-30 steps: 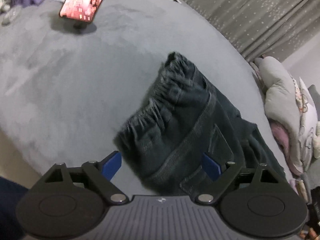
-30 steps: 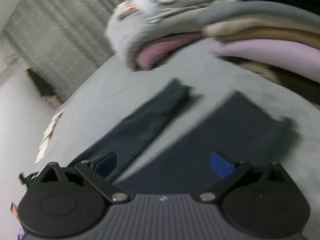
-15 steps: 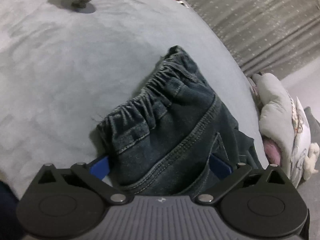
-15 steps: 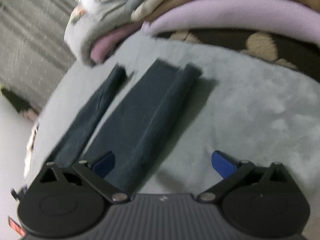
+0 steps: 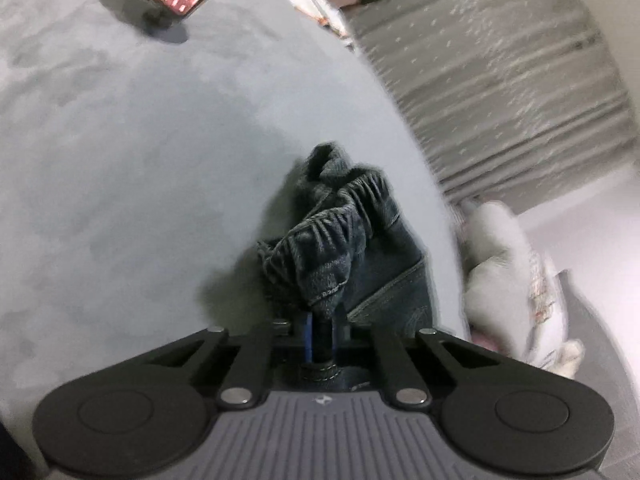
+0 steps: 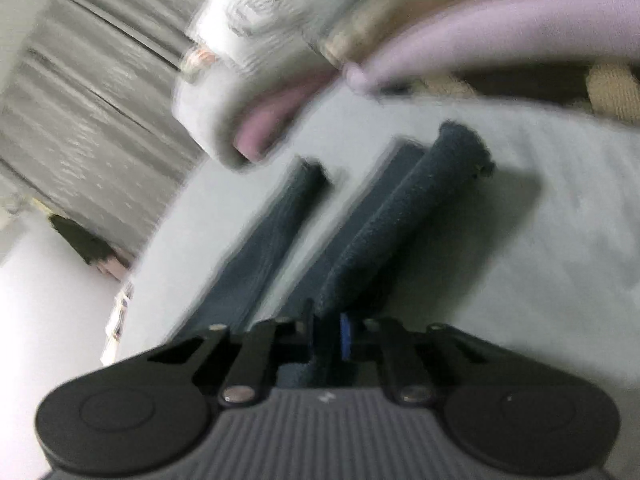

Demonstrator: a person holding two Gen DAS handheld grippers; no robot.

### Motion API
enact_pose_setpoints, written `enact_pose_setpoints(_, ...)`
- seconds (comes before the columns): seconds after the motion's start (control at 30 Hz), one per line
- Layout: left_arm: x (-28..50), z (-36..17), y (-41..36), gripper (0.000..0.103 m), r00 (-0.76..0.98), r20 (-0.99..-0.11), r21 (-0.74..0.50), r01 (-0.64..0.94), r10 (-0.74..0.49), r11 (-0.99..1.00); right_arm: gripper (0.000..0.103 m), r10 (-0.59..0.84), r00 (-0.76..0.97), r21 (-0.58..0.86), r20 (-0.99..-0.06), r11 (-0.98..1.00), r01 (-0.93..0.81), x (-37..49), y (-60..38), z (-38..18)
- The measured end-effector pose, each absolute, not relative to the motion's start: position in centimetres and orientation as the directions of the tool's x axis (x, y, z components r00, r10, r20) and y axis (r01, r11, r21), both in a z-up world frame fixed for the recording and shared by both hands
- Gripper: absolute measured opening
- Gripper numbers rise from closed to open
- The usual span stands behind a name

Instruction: Fold clothes

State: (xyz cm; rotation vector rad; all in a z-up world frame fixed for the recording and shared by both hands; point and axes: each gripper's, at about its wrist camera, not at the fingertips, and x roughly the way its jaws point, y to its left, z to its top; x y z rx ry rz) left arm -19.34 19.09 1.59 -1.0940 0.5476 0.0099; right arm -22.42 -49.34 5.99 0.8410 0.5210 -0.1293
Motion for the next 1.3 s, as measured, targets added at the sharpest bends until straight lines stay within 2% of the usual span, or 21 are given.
enact_pose_setpoints(0.1,-19.2,4.5,19.2,0.004,0.896,-0.356,-0.867,-0.211,-0.264,0.452,0.006,0.062,0.918,0.673,-0.392,0.699,0.240,-23.1,-48.1,8.8)
enact_pose_setpoints(0.13,-19.1,6.9,19.2,0.004,0.913,-0.308,-0.884,-0.169,-0.269,0.437,0.006,0.053,0.932,0.670,-0.358,0.710,0.217,-23.4,-47.6,9.7)
enact_pose_setpoints(0.33,-18.5,13.6,19.1,0.003,0.940,-0.190,-0.929,-0.078,-0.283,0.363,0.006,0.013,0.993,0.639,-0.114,0.766,0.063,-26.2,-45.6,17.8)
enact_pose_setpoints(0.63,-23.2,26.4,19.1,0.003,0.941,0.003,-0.897,0.152,-0.338,0.415,0.006,-0.049,0.971,0.540,0.235,0.837,-0.089,-35.1,-44.9,31.0)
enact_pose_setpoints(0.87,-28.5,32.2,18.4,0.004,0.931,0.098,-0.837,0.269,-0.353,0.476,0.006,-0.090,0.919,0.493,0.383,0.862,-0.121,-41.4,-44.2,35.2)
enact_pose_setpoints(0.93,-29.1,32.5,18.3,0.004,0.930,0.104,-0.830,0.276,-0.352,0.484,0.006,-0.087,0.925,0.498,0.369,0.859,-0.117,-40.8,-44.1,34.7)
enact_pose_setpoints(1.1,-27.9,32.4,19.7,0.005,0.960,0.043,-0.834,0.187,-0.276,0.519,0.006,-0.066,0.958,0.530,0.278,0.843,-0.096,-36.6,-43.8,32.1)
enact_pose_setpoints(1.23,-21.7,29.0,21.3,0.005,0.979,-0.102,-0.837,0.011,-0.175,0.547,0.007,-0.042,0.980,0.556,0.197,0.828,-0.076,-32.8,-43.5,29.8)
enact_pose_setpoints(1.3,-17.9,27.3,21.9,0.005,0.977,-0.179,-0.818,-0.080,-0.119,0.570,0.007,-0.001,0.994,0.576,0.112,0.815,-0.064,-27.5,-43.3,27.5)
